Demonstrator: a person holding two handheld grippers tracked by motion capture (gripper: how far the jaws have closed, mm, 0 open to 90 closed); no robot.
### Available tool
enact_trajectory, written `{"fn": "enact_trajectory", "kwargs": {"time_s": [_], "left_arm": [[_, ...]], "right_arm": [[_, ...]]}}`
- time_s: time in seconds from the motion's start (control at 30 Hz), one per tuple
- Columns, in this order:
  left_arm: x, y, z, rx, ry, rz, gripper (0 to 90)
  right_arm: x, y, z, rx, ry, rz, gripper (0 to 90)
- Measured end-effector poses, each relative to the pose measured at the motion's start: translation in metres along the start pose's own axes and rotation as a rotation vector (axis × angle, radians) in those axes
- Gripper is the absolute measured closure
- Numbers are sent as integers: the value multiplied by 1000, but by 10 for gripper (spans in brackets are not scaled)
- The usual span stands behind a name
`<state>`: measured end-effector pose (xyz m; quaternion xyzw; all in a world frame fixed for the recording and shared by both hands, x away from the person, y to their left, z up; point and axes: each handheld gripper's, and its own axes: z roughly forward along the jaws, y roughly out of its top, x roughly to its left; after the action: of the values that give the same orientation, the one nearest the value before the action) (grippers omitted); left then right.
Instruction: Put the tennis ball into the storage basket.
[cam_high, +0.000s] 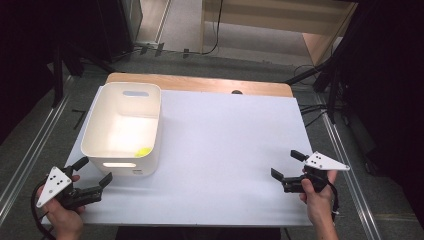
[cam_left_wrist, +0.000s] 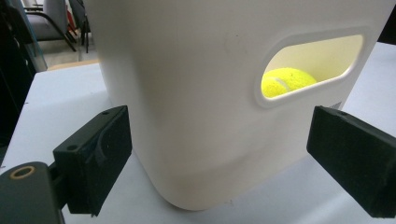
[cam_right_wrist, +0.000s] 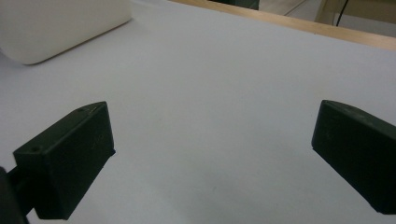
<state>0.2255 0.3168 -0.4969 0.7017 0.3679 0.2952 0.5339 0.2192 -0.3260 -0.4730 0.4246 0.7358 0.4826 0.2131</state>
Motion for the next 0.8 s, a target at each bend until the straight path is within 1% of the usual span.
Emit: {"fn": "enact_trajectory", "kwargs": {"time_s": [0.13, 0.2, 0.33, 0.4, 0.53, 0.6, 0.8], "left_arm": [[0, 0, 0, -4, 1, -3, 73], [0, 0, 0, -2, -2, -2, 72], [0, 0, 0, -3, -2, -5, 72], [0, 0, 0, -3, -2, -5, 72], [0, 0, 0, -6, -2, -8, 73], [0, 0, 0, -7, -3, -8, 72], [1, 0, 0, -9, -4, -10, 73]], "right_arm": [[-2, -8, -4, -18, -14, 13, 0], [-3, -12, -6, -27, -20, 11, 0], [-5, -19, -9, -37, -27, 28, 0], [-6, -23, -11, -41, -38, 34, 0], [-8, -30, -16, -60, -45, 55, 0], [-10, -34, -17, -66, -48, 56, 0], [-11, -41, -23, -84, -60, 84, 0]]}}
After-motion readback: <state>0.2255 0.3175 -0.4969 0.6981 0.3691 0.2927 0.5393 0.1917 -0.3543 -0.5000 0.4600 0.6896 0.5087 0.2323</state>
